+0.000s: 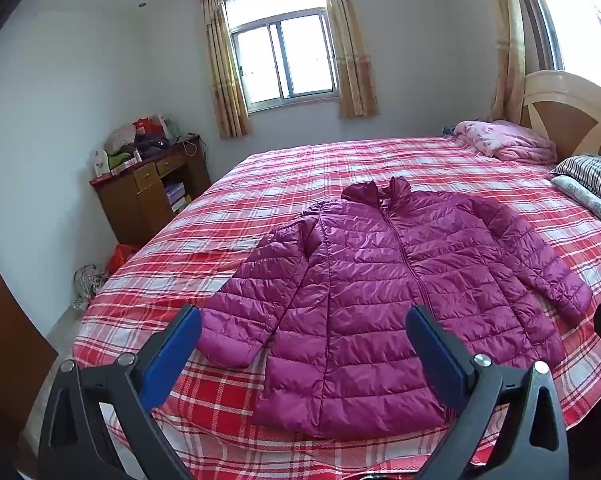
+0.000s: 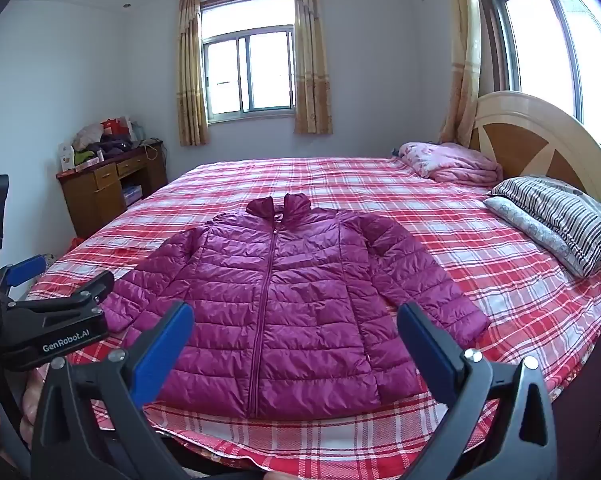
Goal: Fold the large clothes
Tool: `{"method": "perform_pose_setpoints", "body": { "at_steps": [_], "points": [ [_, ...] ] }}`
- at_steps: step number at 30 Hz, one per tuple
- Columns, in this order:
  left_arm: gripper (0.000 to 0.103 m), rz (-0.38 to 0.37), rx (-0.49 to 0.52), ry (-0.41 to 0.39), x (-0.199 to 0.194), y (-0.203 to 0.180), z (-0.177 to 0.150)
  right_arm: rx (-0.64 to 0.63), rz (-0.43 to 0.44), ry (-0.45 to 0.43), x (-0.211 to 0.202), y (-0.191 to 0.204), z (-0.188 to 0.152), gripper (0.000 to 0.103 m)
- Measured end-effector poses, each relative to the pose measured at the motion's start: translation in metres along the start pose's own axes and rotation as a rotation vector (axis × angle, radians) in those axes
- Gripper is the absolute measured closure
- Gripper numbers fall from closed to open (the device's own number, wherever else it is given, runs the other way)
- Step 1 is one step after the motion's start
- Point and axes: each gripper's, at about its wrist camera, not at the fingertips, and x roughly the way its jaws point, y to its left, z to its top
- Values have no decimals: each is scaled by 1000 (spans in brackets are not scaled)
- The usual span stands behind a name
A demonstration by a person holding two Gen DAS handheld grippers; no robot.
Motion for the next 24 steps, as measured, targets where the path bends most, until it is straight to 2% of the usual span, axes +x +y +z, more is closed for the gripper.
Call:
{"method": "perform_pose_setpoints", "body": {
  "at_steps": [24],
  "points": [
    [1, 22, -21, -9, 1, 6, 2, 4, 1, 8, 2, -1, -2, 0]
  ]
}}
